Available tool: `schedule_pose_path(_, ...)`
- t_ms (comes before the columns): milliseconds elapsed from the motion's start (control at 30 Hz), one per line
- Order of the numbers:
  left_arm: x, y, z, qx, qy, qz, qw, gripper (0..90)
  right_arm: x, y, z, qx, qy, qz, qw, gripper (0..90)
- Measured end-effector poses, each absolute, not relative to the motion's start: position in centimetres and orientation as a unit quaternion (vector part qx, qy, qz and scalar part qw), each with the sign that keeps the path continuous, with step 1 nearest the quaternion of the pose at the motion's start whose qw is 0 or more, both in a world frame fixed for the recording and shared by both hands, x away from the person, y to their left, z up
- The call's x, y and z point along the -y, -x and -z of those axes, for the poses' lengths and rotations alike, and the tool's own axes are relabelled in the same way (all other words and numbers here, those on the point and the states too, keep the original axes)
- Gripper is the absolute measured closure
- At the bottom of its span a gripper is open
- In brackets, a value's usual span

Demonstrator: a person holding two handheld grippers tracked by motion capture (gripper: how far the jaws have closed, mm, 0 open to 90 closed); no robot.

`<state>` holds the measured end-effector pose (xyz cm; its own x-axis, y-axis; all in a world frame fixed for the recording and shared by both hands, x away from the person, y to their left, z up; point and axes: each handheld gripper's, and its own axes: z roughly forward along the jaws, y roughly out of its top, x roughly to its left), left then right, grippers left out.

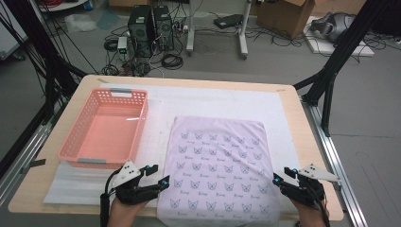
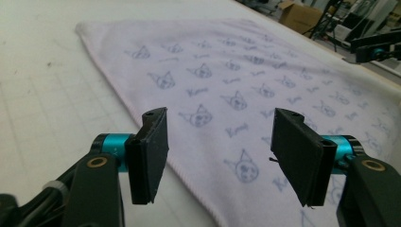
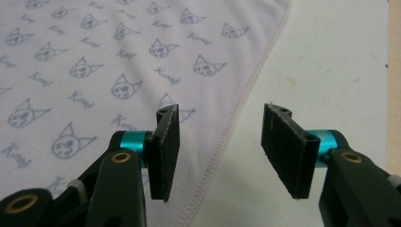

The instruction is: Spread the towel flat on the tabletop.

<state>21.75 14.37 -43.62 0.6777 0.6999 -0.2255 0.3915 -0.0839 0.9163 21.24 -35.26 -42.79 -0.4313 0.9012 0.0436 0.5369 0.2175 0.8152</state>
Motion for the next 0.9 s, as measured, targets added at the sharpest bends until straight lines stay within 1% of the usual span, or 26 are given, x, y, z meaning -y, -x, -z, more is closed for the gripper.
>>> schedule_pose_path(100,-14.1,-22.5,43.3,-0.373,-0.715,-0.137,0.575,32.4,35.3,-21.8,42.8,-0.751,-0.472,-0.402,0.229,42.7)
schedule_pose_path(167,-14.1,-22.9,43.3,-0.376,-0.710,-0.135,0.580,32.1,35.4,-22.2,42.9,-0.752,-0.465,-0.407,0.230,39.3)
schedule_pose_path(200,-14.1,-23.2,43.2,-0.373,-0.711,-0.136,0.581,27.1,35.4,-22.4,42.9,-0.754,-0.458,-0.410,0.233,38.5)
schedule_pose_path(233,-14.1,-23.4,43.2,-0.376,-0.710,-0.140,0.578,23.9,35.4,-22.5,42.9,-0.757,-0.448,-0.412,0.239,37.7)
schedule_pose_path(433,-14.5,-24.0,43.1,-0.369,-0.710,-0.148,0.582,23.7,35.1,-23.0,42.5,-0.746,-0.434,-0.445,0.240,28.7)
schedule_pose_path(733,-15.3,-23.9,43.0,-0.365,-0.717,-0.151,0.575,24.8,35.3,-23.0,42.4,-0.737,-0.444,-0.453,0.233,25.2)
schedule_pose_path(900,-15.3,-23.7,43.1,-0.364,-0.719,-0.154,0.572,24.8,35.1,-23.3,42.4,-0.737,-0.443,-0.456,0.232,25.0)
